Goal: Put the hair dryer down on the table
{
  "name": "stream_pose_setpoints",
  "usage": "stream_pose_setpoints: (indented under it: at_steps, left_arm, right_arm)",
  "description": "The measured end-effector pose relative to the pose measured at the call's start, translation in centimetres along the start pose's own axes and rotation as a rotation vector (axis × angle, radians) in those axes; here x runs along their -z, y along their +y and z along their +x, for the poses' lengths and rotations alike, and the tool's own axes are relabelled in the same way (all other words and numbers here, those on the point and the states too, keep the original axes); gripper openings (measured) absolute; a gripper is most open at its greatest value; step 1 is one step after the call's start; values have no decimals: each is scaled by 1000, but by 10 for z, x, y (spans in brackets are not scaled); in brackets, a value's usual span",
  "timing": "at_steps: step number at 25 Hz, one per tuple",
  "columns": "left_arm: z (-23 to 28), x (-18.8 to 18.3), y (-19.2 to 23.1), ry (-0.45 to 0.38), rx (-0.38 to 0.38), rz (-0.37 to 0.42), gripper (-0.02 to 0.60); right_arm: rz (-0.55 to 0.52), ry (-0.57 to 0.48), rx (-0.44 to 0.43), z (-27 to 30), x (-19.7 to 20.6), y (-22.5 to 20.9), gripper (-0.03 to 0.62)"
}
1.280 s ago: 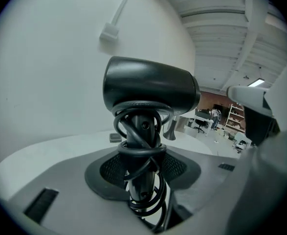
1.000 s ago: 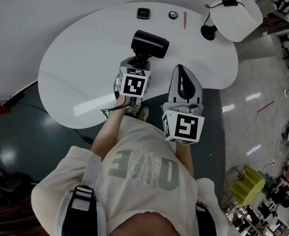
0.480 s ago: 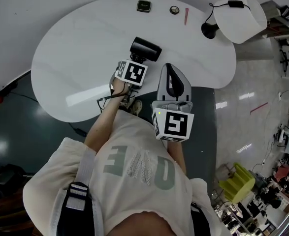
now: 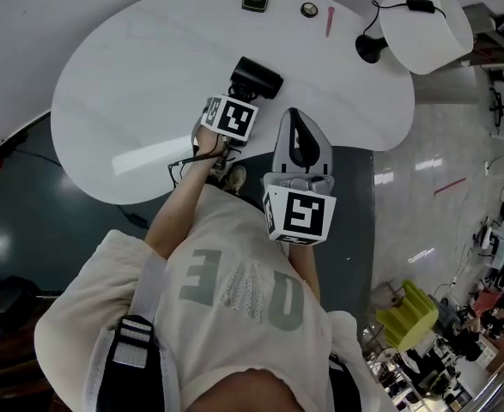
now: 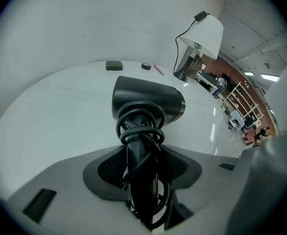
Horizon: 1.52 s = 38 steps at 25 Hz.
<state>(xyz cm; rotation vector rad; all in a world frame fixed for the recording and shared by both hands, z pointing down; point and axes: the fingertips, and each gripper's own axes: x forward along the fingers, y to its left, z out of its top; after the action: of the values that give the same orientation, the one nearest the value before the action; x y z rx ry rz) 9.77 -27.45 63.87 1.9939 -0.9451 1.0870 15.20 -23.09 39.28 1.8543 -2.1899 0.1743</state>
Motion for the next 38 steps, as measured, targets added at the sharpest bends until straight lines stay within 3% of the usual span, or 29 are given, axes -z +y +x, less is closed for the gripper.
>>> stream_pose_setpoints:
  at_steps: [10, 17, 21, 25, 27, 30, 35, 38]
  left_arm:
    - [-7, 0, 0, -1, -18, -8, 198]
    - [-43, -33, -5, -117, -22, -2, 198]
    - [-84, -75, -8, -273, -68, 64, 198]
    - [-152, -128, -27, -505, -54, 131, 185]
    - [-191, -149, -41, -633, -27, 155, 134]
    - [-248, -168, -59, -821, -36, 224, 9]
    - [-320, -174, -90, -1146, -59, 383, 8]
    - [-331, -168, -103, -1175, -80, 458, 8]
  right_arm:
    - [5, -6, -3, 1, -1, 1, 3]
    - [1, -39, 0, 0, -12, -4, 3]
    - [0, -80, 20, -4, -29, -12, 3]
    - [-2, -136, 43, -11, -48, -21, 3]
    - [-9, -167, 48, -14, -59, -24, 3]
    - [-33, -215, 48, -20, -77, -26, 3]
    - [-22, -293, 69, -35, -100, -31, 3]
    - [-14, -313, 79, -42, -106, -34, 3]
